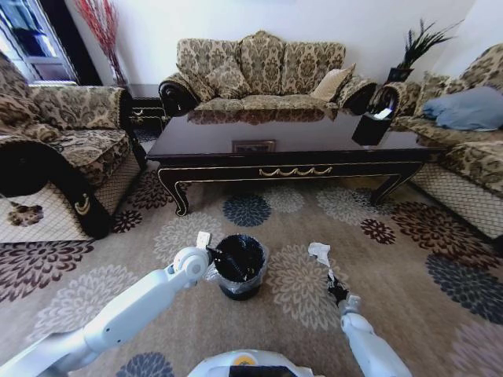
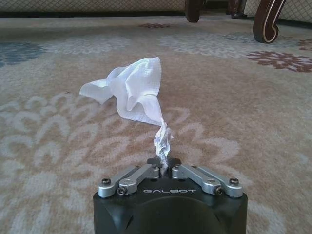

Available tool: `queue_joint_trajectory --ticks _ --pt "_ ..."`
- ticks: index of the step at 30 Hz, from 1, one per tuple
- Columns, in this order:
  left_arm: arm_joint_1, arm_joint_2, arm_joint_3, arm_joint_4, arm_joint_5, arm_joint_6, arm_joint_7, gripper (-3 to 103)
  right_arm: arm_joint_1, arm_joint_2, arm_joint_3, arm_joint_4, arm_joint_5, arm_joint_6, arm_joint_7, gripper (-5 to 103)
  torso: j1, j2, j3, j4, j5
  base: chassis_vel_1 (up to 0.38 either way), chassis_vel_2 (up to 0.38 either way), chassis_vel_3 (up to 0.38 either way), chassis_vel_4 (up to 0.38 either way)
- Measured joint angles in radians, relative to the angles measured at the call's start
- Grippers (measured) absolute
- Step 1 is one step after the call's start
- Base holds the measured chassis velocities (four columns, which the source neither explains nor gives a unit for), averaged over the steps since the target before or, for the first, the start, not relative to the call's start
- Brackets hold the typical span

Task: Move to the front of the table and pick up the trash from the floor, then place it into the trash bin.

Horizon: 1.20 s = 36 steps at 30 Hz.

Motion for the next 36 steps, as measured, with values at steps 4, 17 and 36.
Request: queue_joint_trajectory --ticks 4,17,36 --pt "0.001 -0.006 0.008 0.004 0.000 0.000 0.000 3 -0.035 -0.015 0.009 0.066 0.009 -0.004 0.004 1 0.000 0.000 0.000 -0.0001 0.0002 0.000 0.000 0.000 0.000" --pt "-0.069 -0.096 0.083 0.118 0.007 0.004 0.010 3 -0.274 -0.089 0.056 0.411 0.020 0.067 -0.027 0 0.000 0.000 0.000 -0.0004 -0.0001 0.000 0.000 0.000 0.000" --pt "-0.191 -0.249 0.183 0.262 0.014 0.007 0.008 3 -0.560 -0.084 0.088 1.103 -0.009 -0.018 0.028 0 0.000 0.000 0.000 0.0001 -0.0002 0.000 0.000 0.000 0.000"
